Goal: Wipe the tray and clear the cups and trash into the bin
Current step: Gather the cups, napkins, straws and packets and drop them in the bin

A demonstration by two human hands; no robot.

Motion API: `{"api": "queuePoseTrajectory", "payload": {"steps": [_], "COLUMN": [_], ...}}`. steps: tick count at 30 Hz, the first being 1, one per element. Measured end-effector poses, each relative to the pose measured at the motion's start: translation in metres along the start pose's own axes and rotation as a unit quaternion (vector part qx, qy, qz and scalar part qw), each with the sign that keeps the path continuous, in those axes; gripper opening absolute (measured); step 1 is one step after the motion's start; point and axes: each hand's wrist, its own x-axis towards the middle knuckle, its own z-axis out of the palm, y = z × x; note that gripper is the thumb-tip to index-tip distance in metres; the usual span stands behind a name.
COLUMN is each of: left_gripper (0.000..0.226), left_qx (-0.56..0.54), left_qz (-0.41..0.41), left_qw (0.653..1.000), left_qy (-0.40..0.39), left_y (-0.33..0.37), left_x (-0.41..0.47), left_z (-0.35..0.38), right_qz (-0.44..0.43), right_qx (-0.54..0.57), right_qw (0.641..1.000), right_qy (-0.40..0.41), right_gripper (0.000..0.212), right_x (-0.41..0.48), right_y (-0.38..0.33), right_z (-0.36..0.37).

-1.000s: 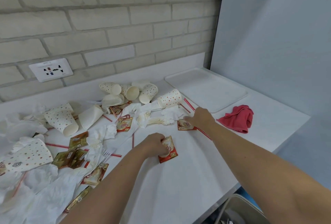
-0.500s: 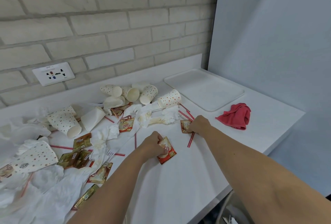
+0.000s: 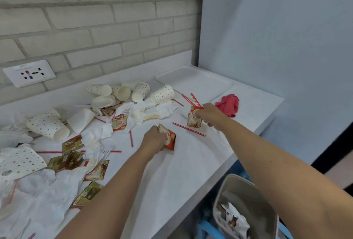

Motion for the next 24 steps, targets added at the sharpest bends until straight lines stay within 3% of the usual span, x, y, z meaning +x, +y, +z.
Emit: {"api": "queuePoseTrajectory", "payload": {"steps": [7,9,13,16,21,24], "left_gripper": [0.015,0.022,0.013,0.025,0.026,0.03], "left_qx": [-0.022,0.003,0.069,0.136,0.176,0.174], "left_qz": [0.096,0.121,0.15,0.123,0.01,-0.043], "left_qw": [0.991,0.985,0.969,0.955,0.947,0.95], "left_qy": [-0.09,-0.123,-0.186,-0.233,-0.267,-0.258], "left_y": [0.05,0.057,0.056,0.043,0.014,0.0], "left_x": [-0.051,-0.066,-0.089,-0.095,-0.092,-0.092], "left_z": [0.062,0.083,0.13,0.161,0.202,0.213], "right_qz": [0.068,0.113,0.232,0.291,0.361,0.361], "right_qx": [-0.038,-0.07,-0.1,-0.14,-0.218,-0.273], "right_qw": [0.986,0.973,0.927,0.889,0.825,0.827], "right_qy": [-0.145,-0.188,-0.279,-0.324,-0.376,-0.334], "right_gripper": [0.024,0.017,0.01,0.018,0.021,0.018], "right_x": [-0.05,-0.063,-0.082,-0.091,-0.098,-0.101], "right_y": [0.045,0.069,0.117,0.148,0.211,0.228], "right_z": [-0.06,-0.078,-0.113,-0.122,-0.102,-0.085]}}
